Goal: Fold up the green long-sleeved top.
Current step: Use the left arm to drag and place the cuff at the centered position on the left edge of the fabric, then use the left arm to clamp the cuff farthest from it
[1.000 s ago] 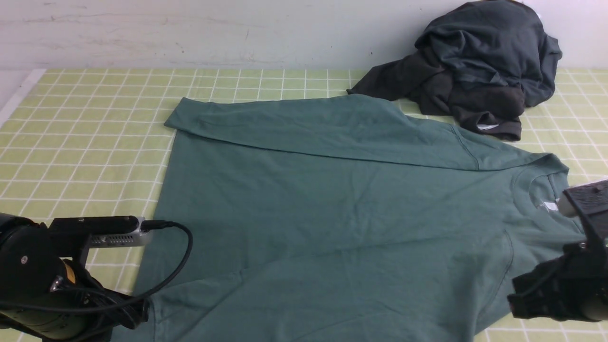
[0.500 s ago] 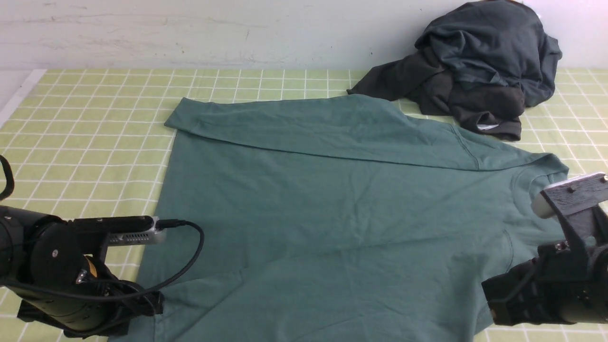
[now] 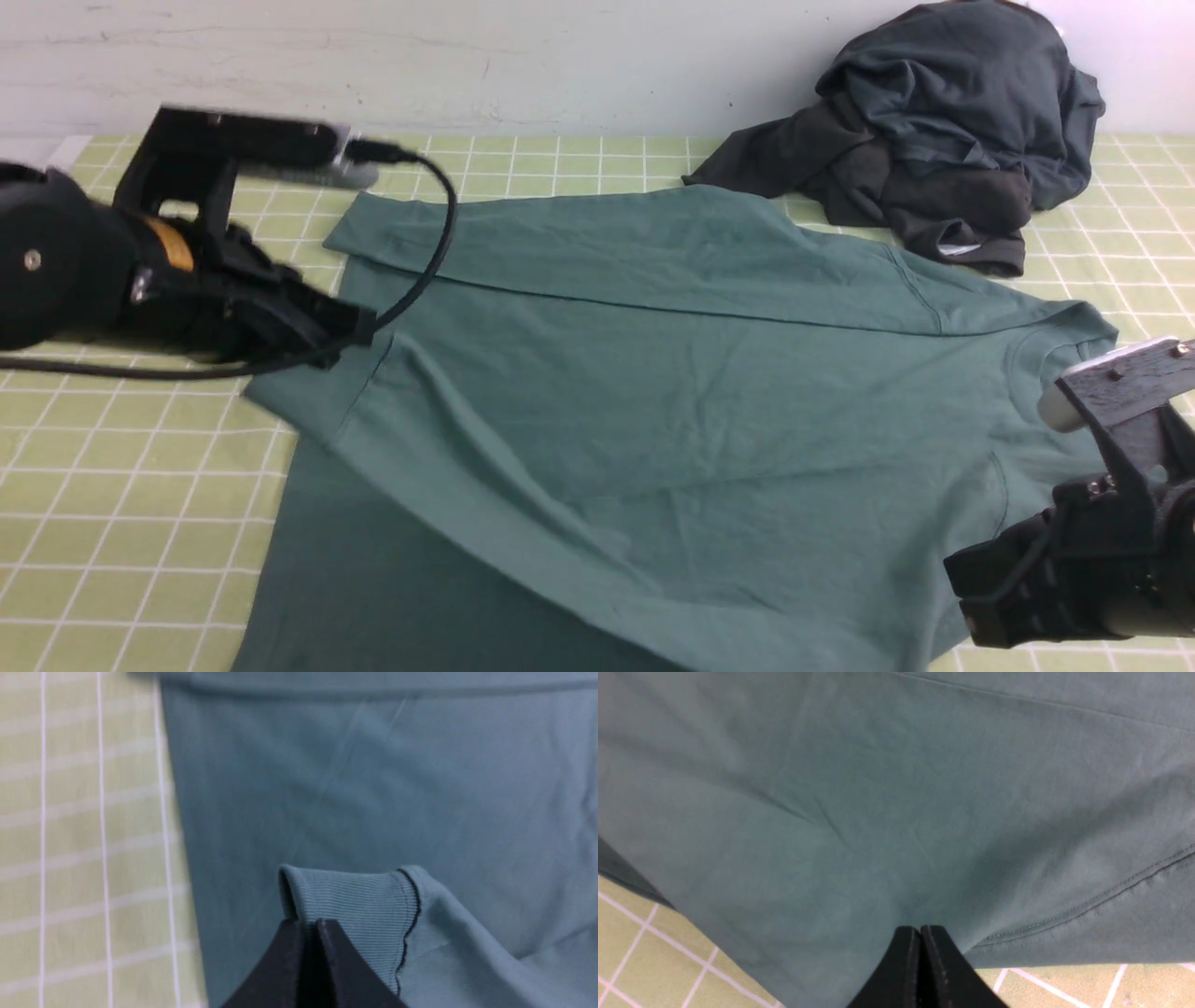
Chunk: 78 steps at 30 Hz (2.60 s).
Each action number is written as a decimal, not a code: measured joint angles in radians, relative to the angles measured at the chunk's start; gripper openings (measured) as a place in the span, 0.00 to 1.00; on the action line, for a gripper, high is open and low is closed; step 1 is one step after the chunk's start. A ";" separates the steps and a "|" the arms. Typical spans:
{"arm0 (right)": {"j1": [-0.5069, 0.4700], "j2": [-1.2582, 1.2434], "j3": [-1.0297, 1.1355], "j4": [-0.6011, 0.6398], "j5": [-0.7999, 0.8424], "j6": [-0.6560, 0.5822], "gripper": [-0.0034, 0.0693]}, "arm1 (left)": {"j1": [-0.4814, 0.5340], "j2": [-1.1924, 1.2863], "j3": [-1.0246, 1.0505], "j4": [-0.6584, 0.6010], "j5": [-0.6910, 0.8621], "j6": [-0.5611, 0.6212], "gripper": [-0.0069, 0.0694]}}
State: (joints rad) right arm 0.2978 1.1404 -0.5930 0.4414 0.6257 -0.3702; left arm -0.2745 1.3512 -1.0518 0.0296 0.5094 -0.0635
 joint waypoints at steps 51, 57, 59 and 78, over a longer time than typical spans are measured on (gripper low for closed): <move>0.000 0.000 -0.001 -0.019 -0.027 -0.004 0.04 | 0.098 0.719 -0.664 0.302 0.335 -0.066 0.30; 0.000 0.000 -0.001 -0.017 -0.030 -0.004 0.04 | 0.153 0.862 -0.908 0.160 0.452 -0.035 0.48; 0.000 0.000 -0.001 -0.008 -0.030 -0.004 0.04 | 0.180 0.929 -1.007 0.096 0.468 -0.036 0.53; 0.000 0.000 -0.001 0.034 -0.098 -0.004 0.05 | 0.260 1.239 -1.311 -0.155 0.259 -0.053 0.39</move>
State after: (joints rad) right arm 0.2978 1.1404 -0.5940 0.4752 0.5274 -0.3739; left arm -0.0145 2.5899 -2.3629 -0.1251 0.7680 -0.1167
